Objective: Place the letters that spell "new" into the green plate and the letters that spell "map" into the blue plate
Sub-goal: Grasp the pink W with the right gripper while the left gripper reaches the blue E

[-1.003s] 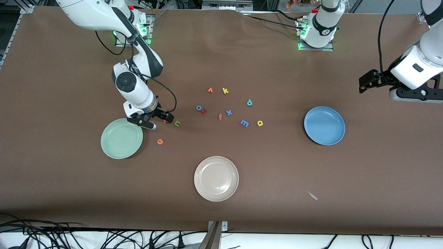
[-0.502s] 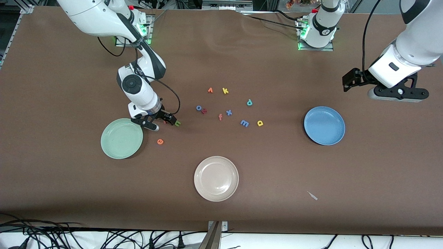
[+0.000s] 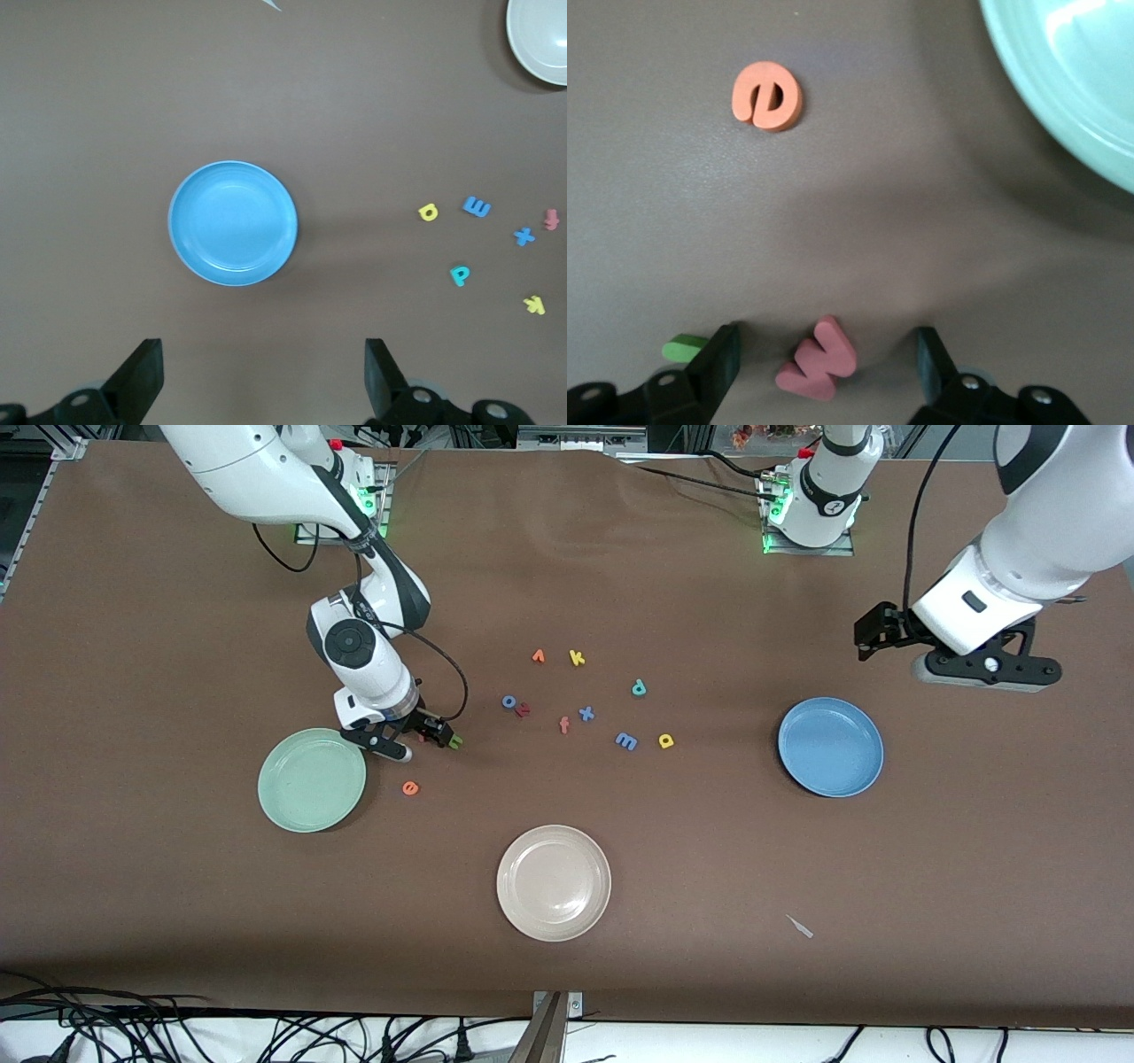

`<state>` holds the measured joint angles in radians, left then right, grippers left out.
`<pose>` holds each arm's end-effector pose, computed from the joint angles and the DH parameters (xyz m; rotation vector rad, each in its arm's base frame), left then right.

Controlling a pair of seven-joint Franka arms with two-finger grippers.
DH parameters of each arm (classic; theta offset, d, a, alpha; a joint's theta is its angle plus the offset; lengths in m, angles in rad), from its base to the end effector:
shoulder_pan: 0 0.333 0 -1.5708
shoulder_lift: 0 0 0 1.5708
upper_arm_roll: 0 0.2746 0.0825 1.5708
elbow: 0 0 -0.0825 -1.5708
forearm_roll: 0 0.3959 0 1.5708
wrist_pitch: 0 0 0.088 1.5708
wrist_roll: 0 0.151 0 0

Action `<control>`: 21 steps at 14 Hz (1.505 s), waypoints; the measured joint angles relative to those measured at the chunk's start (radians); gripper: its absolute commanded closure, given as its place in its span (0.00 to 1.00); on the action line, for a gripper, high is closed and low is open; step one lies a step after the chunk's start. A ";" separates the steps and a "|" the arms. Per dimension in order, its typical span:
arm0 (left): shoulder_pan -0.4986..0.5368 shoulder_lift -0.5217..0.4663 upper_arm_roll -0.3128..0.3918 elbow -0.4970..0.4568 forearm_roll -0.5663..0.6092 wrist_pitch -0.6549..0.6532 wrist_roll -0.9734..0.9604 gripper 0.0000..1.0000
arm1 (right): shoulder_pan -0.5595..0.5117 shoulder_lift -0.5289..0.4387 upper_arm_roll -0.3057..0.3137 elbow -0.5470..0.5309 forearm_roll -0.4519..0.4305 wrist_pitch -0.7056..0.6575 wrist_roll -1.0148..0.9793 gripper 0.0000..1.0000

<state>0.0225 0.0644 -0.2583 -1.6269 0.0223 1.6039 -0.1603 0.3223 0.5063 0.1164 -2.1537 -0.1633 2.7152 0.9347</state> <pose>0.5626 -0.1290 0.4791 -3.1142 0.1205 0.1285 0.5019 0.2457 0.0766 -3.0616 0.5658 -0.0903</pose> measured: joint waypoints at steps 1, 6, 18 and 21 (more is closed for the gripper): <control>-0.002 0.015 -0.029 -0.001 0.000 0.014 -0.048 0.00 | 0.017 0.000 -0.013 0.002 0.000 0.000 0.006 0.22; -0.019 0.123 -0.158 -0.004 0.000 0.116 -0.279 0.00 | 0.025 0.000 -0.022 0.010 0.000 0.000 0.009 0.46; -0.237 0.372 -0.165 -0.163 0.137 0.610 -0.944 0.00 | 0.025 0.001 -0.025 0.026 0.000 0.000 0.056 0.38; -0.270 0.453 -0.164 -0.163 0.235 0.695 -1.144 0.00 | 0.025 0.001 -0.025 0.025 0.000 -0.001 0.059 0.40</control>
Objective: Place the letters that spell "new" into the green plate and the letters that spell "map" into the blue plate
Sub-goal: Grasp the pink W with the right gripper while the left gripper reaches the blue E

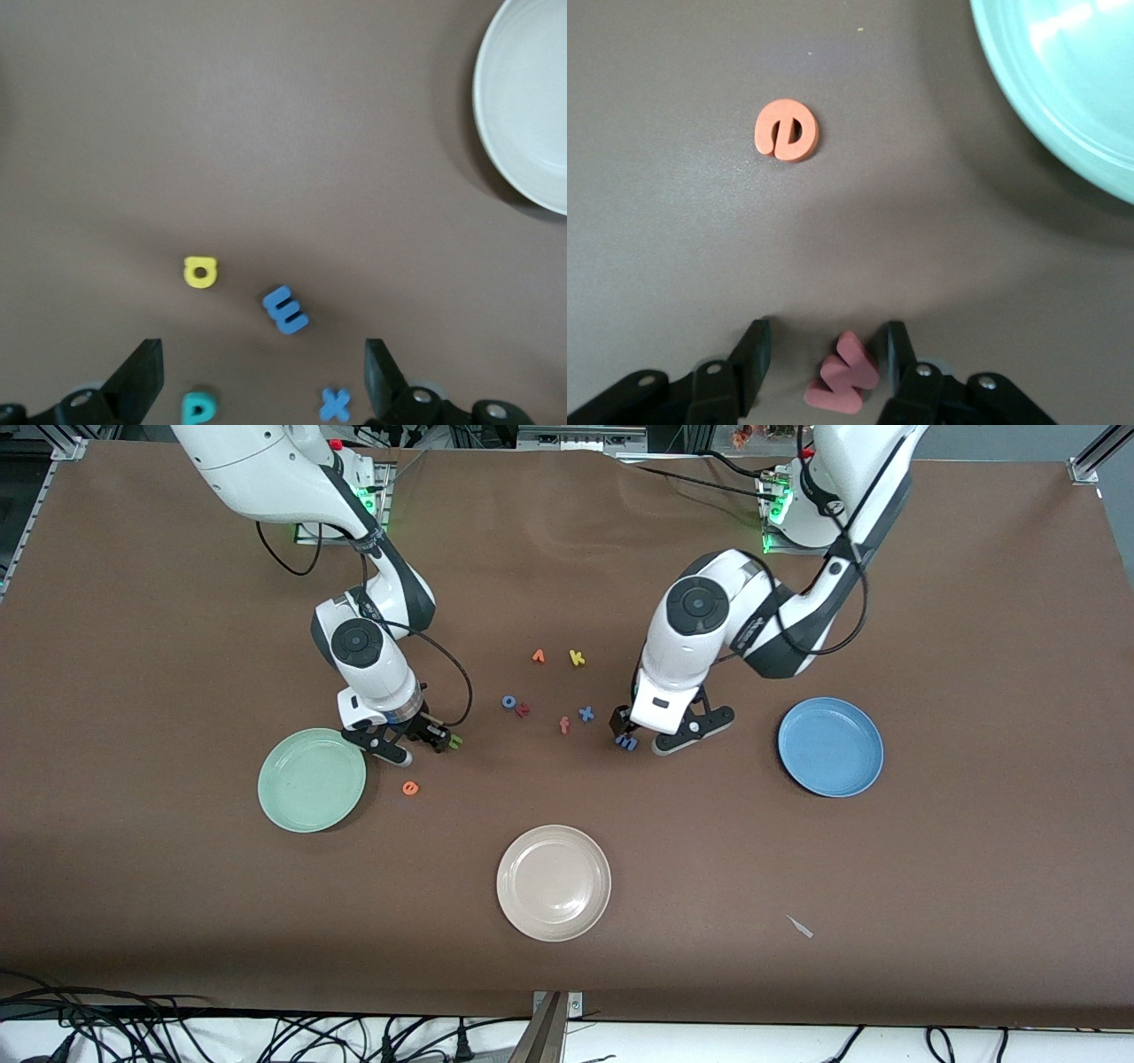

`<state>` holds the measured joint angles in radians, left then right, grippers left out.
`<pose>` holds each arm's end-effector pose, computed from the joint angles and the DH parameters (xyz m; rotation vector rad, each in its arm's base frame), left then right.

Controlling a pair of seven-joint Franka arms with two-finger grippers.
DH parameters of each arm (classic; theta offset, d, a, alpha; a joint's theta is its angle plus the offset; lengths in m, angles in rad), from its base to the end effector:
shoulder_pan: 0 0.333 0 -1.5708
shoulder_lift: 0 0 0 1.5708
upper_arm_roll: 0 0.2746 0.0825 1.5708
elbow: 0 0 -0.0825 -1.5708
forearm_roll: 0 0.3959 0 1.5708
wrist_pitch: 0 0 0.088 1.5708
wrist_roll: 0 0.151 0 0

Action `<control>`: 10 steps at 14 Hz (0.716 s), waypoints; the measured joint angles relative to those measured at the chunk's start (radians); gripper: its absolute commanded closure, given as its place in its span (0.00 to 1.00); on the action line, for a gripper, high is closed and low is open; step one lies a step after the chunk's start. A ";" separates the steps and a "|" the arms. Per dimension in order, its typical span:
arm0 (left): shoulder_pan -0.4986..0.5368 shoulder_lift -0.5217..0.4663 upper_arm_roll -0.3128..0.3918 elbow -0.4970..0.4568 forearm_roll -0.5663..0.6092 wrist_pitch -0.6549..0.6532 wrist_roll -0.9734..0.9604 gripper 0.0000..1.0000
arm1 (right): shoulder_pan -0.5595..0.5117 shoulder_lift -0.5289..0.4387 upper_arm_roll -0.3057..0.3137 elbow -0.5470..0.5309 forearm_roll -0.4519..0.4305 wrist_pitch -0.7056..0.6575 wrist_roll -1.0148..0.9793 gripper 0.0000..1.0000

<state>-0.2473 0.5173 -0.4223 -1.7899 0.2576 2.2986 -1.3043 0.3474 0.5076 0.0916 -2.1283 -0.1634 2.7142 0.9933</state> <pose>0.5212 -0.3881 0.2006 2.9939 0.7970 0.0303 0.5123 0.2487 0.0841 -3.0382 0.6502 -0.1275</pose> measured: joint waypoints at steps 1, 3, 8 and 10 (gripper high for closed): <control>-0.006 0.029 0.000 0.002 0.020 0.021 -0.052 0.00 | 0.000 0.000 0.000 -0.001 0.000 -0.001 0.009 0.41; -0.009 0.078 0.002 0.009 0.025 0.051 -0.111 0.00 | 0.000 -0.001 -0.001 -0.001 0.000 -0.001 0.034 0.41; -0.015 0.152 0.009 0.055 0.037 0.103 -0.206 0.00 | 0.000 -0.001 -0.003 -0.001 0.000 -0.008 0.102 0.36; -0.034 0.178 0.020 0.070 0.081 0.103 -0.254 0.03 | 0.000 -0.003 -0.002 -0.001 0.000 -0.028 0.131 0.36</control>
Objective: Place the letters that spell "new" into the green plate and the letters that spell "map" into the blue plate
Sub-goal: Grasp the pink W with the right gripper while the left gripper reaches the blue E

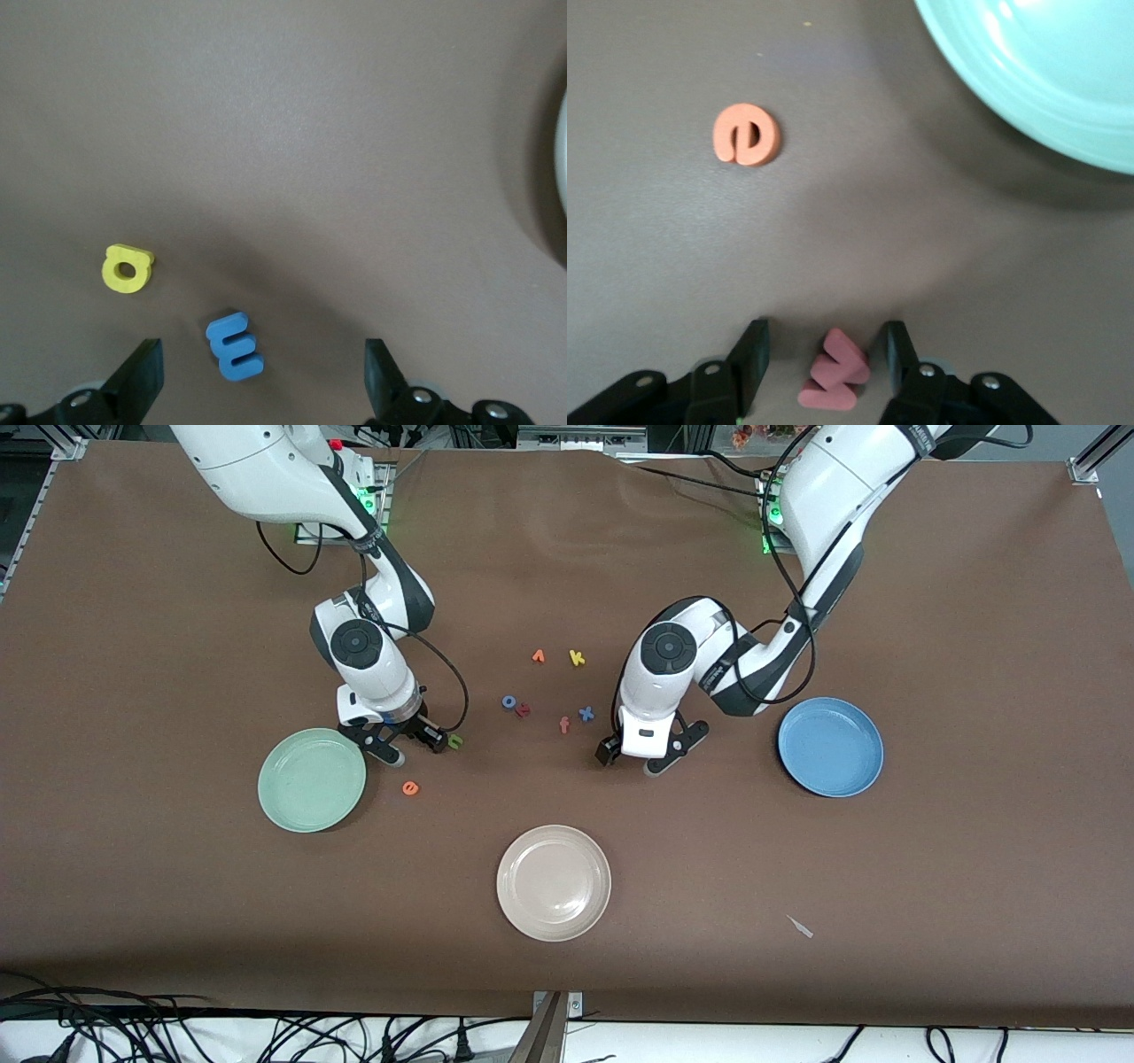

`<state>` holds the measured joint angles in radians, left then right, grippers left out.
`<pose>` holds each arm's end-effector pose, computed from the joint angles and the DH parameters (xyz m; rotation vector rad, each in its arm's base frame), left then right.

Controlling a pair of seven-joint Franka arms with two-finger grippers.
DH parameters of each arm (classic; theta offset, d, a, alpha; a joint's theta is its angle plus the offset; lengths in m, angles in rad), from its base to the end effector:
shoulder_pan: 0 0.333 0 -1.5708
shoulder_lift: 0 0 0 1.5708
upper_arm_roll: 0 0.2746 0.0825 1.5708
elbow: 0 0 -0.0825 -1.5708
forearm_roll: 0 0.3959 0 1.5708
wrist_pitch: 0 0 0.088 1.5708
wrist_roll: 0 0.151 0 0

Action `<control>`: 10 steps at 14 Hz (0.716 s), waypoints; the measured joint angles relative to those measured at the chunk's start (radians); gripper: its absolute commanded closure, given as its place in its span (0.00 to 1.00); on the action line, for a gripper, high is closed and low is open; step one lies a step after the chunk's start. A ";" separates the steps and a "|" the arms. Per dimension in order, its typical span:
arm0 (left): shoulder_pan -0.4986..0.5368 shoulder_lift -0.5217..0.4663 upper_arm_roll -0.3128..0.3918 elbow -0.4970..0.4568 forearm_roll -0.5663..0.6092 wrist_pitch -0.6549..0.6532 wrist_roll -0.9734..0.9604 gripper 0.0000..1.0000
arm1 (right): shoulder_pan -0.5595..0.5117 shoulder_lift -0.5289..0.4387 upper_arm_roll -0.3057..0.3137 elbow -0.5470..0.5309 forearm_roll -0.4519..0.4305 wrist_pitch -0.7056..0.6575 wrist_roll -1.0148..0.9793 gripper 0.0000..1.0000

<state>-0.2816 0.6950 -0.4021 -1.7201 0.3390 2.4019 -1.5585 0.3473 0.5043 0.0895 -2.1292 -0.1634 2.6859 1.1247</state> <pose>0.5235 -0.4046 0.1293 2.8837 1.0851 0.0149 0.5099 0.2453 0.0828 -3.0038 0.8563 -0.0994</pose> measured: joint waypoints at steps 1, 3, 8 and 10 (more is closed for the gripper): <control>-0.008 0.013 0.002 0.002 0.017 0.001 -0.020 0.06 | 0.000 -0.001 0.001 0.000 0.000 -0.009 0.007 0.36; -0.022 0.040 0.008 0.007 0.033 0.014 -0.045 0.08 | 0.000 -0.003 0.001 0.002 0.000 -0.036 0.014 0.35; -0.031 0.063 0.009 0.018 0.035 0.021 -0.061 0.24 | 0.000 -0.006 0.003 0.004 0.011 -0.058 0.031 0.35; -0.034 0.063 0.010 0.019 0.035 0.021 -0.066 0.30 | 0.000 -0.006 0.003 0.005 0.028 -0.059 0.034 0.35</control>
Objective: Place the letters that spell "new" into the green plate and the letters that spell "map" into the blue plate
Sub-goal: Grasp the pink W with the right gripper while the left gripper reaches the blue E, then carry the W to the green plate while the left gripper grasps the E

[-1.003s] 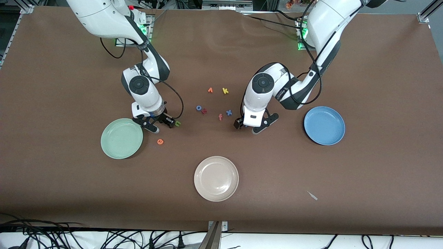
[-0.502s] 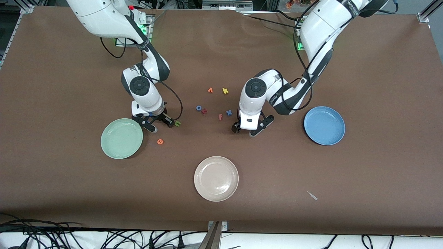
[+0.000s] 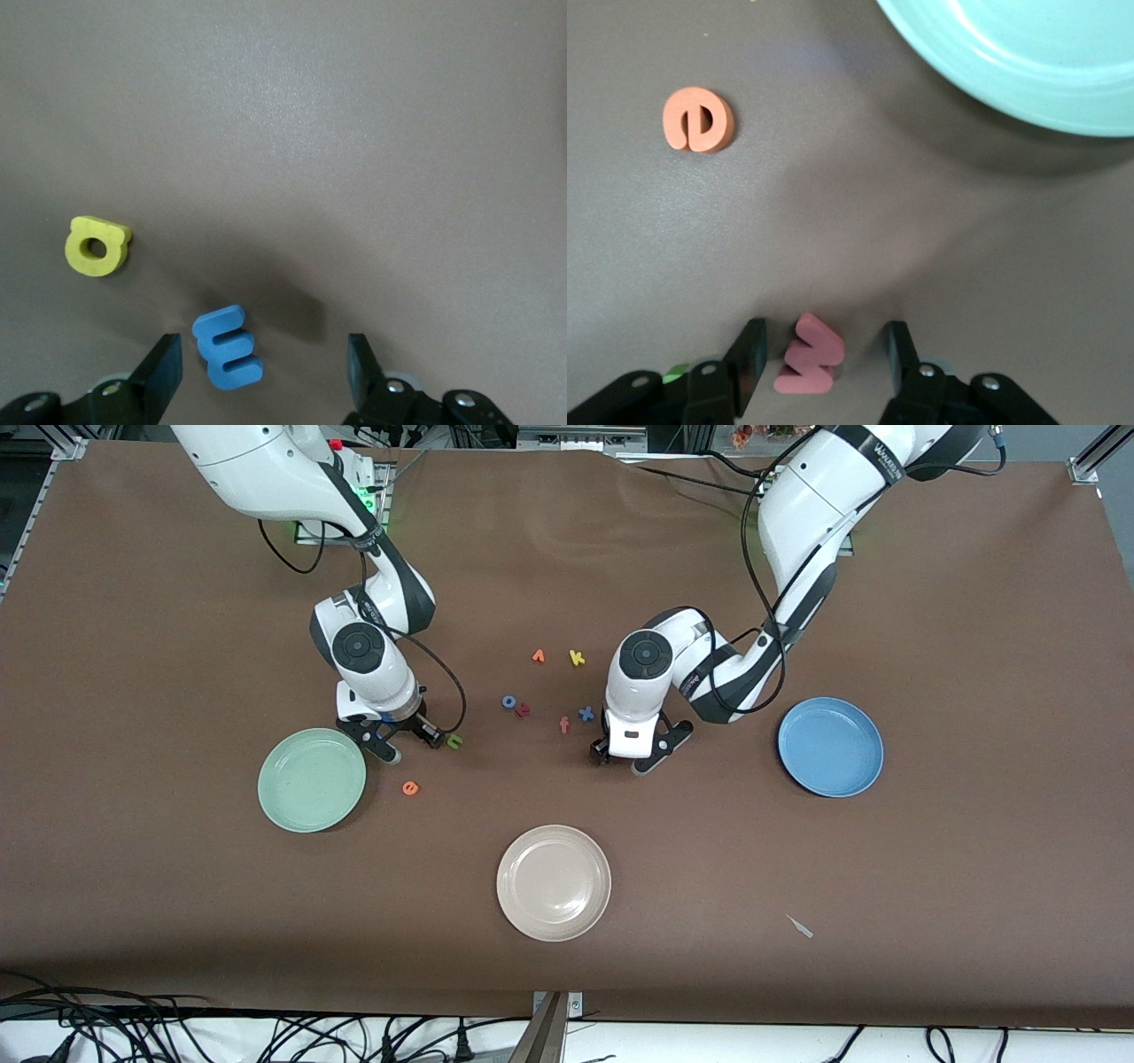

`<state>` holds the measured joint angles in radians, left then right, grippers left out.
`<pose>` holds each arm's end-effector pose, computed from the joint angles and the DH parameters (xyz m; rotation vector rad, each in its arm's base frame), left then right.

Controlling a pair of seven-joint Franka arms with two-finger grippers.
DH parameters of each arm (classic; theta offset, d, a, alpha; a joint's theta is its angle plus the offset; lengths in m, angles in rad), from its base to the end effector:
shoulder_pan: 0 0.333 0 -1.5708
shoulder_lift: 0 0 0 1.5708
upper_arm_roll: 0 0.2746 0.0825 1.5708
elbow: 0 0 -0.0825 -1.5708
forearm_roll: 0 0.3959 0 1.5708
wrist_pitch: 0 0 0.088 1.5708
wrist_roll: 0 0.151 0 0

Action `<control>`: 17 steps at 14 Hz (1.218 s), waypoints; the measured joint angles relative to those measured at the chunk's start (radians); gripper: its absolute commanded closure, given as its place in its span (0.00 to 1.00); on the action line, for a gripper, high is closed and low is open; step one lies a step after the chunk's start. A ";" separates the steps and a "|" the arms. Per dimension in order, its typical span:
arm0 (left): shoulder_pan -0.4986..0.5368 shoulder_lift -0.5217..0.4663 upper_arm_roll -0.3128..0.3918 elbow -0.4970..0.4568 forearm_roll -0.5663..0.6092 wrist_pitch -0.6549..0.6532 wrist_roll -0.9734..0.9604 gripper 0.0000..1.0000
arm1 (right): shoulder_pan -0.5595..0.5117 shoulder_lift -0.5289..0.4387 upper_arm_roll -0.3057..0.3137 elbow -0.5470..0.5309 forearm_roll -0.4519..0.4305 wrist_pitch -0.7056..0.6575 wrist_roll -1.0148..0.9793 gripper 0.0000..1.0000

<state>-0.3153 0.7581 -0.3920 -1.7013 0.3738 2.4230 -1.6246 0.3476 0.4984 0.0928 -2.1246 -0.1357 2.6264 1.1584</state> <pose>0.5100 -0.4165 0.0986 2.8884 1.1206 0.0028 0.5050 0.2436 0.0824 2.9857 -0.9424 0.0341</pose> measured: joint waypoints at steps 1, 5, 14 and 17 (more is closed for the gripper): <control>-0.001 0.001 0.001 0.000 0.000 0.000 -0.001 0.30 | 0.000 0.000 0.001 0.001 0.008 -0.001 0.000 0.35; -0.007 0.010 0.005 0.000 0.001 -0.006 -0.003 0.30 | 0.004 0.000 0.009 0.010 0.025 -0.003 0.012 0.35; -0.014 0.016 0.008 0.003 0.002 -0.020 -0.003 0.50 | 0.010 0.008 0.011 0.016 0.030 -0.007 0.020 0.62; -0.016 0.013 0.008 0.006 0.012 -0.026 -0.002 0.64 | 0.010 0.006 0.011 0.018 0.030 -0.007 0.020 0.93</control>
<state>-0.3312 0.7715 -0.3838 -1.6952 0.3855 2.3970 -1.6271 0.3580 0.5048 0.1037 -2.1061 -0.1057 2.6193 1.1787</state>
